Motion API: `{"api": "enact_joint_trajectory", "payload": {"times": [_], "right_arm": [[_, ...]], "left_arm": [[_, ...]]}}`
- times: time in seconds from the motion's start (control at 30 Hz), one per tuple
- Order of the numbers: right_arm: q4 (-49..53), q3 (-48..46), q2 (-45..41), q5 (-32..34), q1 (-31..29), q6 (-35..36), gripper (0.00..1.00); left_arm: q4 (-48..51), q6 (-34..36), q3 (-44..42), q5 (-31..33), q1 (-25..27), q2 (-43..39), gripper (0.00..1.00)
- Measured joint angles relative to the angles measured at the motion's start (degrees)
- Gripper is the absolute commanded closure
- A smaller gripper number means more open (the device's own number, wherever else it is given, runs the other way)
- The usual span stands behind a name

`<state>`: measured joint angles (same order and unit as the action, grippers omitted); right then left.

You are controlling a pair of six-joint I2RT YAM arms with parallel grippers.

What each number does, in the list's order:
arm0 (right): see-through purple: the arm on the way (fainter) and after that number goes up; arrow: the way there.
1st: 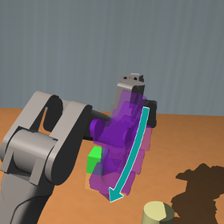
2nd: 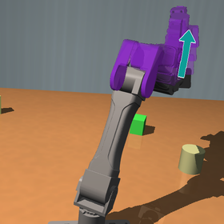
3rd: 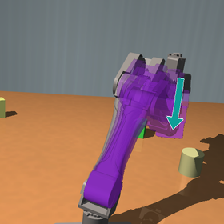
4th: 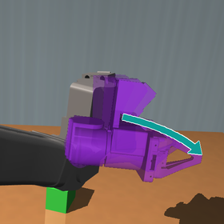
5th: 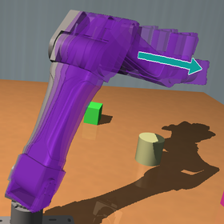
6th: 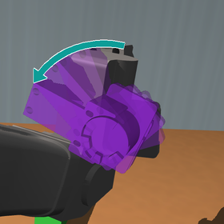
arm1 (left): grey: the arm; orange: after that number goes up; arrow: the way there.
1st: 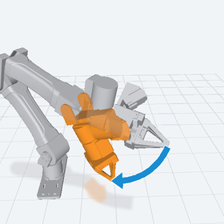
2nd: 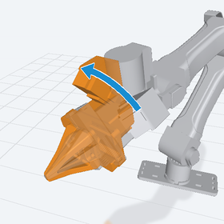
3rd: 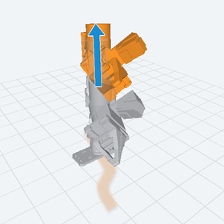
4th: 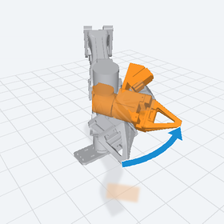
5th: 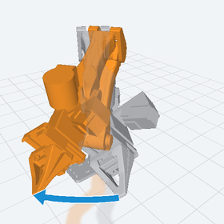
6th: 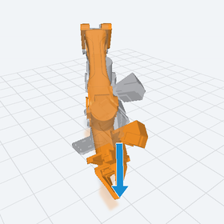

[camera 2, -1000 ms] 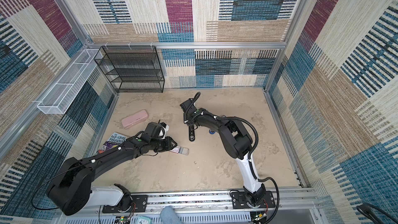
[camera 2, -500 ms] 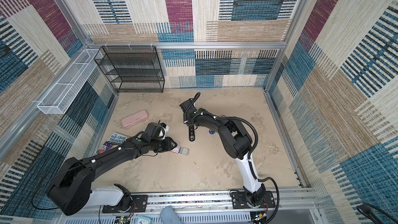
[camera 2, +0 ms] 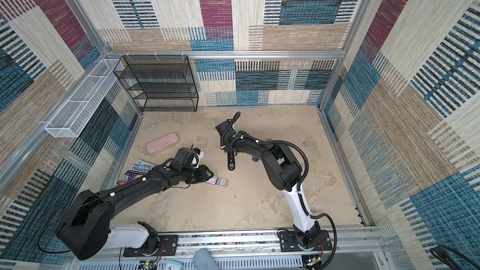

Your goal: Load the staples into the stapler

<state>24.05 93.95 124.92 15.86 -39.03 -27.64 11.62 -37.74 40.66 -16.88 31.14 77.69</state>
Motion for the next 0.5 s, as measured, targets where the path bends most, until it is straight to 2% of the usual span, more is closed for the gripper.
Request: {"api": "enact_joint_trajectory", "payload": {"times": [0.5], "right_arm": [[0.17, -0.66, -2.84, 0.66, -0.22, -0.39, 0.81]], "left_arm": [[0.0, 0.0, -0.13, 0.0, 0.0, -0.04, 0.63]]}}
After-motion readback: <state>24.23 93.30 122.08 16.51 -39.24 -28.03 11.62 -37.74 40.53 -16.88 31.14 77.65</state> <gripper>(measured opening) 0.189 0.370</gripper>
